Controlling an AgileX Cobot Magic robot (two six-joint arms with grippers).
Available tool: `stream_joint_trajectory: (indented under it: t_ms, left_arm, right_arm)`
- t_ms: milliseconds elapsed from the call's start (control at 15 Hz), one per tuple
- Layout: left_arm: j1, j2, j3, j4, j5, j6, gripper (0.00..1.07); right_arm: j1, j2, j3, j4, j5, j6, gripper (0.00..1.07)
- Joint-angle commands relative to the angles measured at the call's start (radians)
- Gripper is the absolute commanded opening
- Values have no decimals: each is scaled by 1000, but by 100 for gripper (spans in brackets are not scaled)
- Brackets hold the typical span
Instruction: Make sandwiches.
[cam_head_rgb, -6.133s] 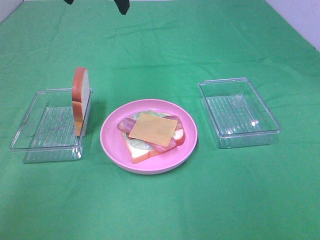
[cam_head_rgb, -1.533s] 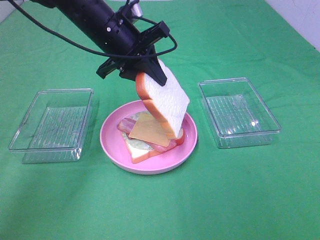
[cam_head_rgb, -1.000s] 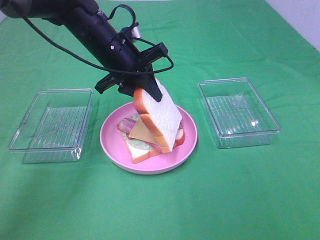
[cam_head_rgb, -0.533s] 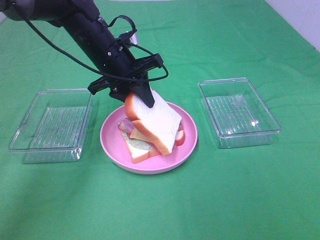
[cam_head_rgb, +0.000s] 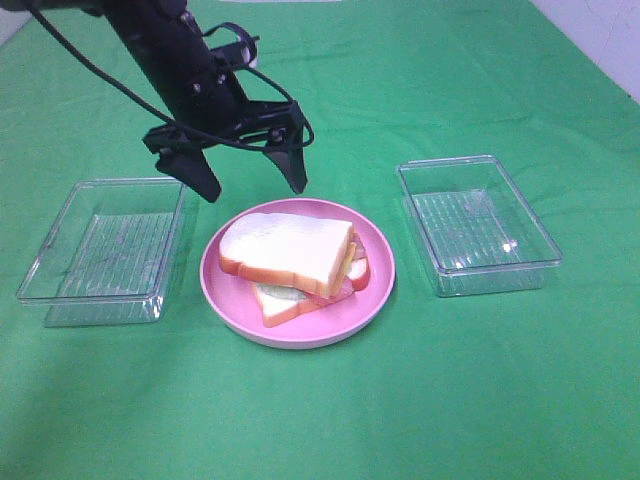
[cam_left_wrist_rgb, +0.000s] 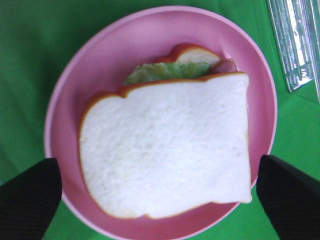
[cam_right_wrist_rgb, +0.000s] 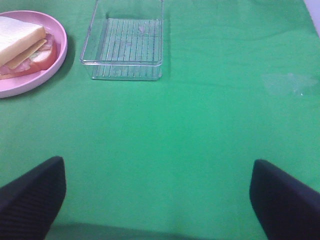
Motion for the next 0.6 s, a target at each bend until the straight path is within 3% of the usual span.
stream_joint_trajectory:
  t_ms: [67, 200, 400, 600]
  left_arm:
    - [-2, -37, -94, 106, 124, -39, 101]
    - [-2, -78, -164, 170, 197, -39, 101]
    - [-2, -159, -150, 226, 197, -39, 101]
    - [-2, -332, 53, 346, 197, -48, 101]
  right_arm:
    - [-6, -31, 4, 5, -7, -7, 95]
    - [-6, -31, 4, 5, -7, -7, 95]
    - [-6, -31, 4, 5, -7, -7, 95]
    - [-6, -31, 4, 5, -7, -7, 95]
